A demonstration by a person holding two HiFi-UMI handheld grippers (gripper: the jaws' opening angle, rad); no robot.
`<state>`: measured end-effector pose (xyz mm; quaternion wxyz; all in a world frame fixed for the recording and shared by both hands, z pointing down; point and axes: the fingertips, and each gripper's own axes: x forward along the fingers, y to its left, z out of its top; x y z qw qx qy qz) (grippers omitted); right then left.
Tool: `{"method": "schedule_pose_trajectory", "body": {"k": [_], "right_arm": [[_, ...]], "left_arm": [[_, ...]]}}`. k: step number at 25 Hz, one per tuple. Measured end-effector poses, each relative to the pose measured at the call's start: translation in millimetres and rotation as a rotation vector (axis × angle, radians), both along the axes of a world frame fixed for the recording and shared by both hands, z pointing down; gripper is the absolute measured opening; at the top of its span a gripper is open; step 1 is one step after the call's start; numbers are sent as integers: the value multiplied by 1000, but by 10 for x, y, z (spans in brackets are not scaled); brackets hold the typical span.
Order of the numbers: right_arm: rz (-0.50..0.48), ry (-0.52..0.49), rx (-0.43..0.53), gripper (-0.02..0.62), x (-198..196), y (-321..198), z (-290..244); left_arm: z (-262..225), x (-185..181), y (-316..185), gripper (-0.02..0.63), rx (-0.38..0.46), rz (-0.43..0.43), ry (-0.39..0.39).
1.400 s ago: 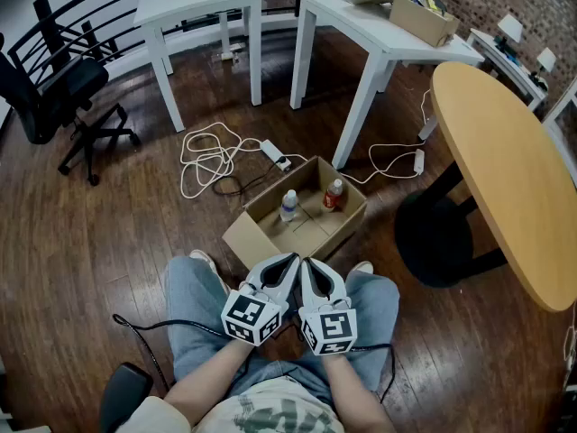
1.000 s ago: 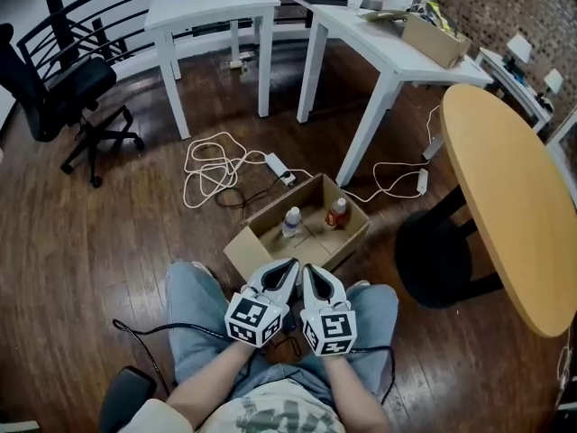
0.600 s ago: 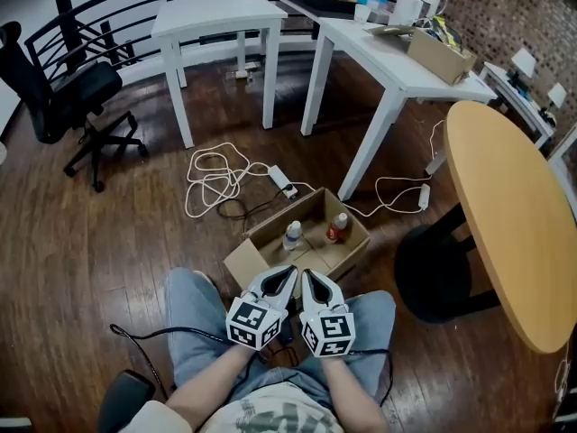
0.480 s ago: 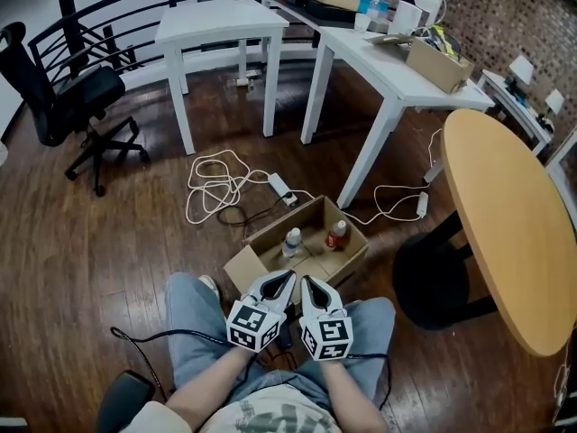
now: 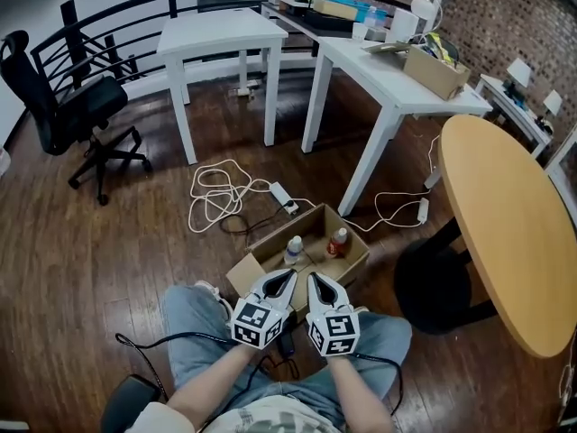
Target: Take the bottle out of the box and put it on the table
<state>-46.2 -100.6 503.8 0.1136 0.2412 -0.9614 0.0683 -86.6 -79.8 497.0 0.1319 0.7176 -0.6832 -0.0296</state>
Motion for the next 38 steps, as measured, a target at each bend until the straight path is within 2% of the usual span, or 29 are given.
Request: {"method": "schedule_pose_trajectory", "body": {"k": [8,21,28,33,38], "right_arm": [[-6,-6,42,0,-321,-448,-26],[11,-32,65,0,-593,-1141,60],[14,-29,75,0,-718,-1421,156],[6,-13,78,0,-801,-1507,247],[-57,-15,53,2,-891,-1541,464]], "left_arm": [[-41,-147,-553,0,36,44,-50],[54,-617,-1174,0,48,43,-107],[145,-786,-1395,0,52,48,-136],[310,-798,-1443,0,26,60,-140],[378,-845,-1472,0,21,74,-165]]}}
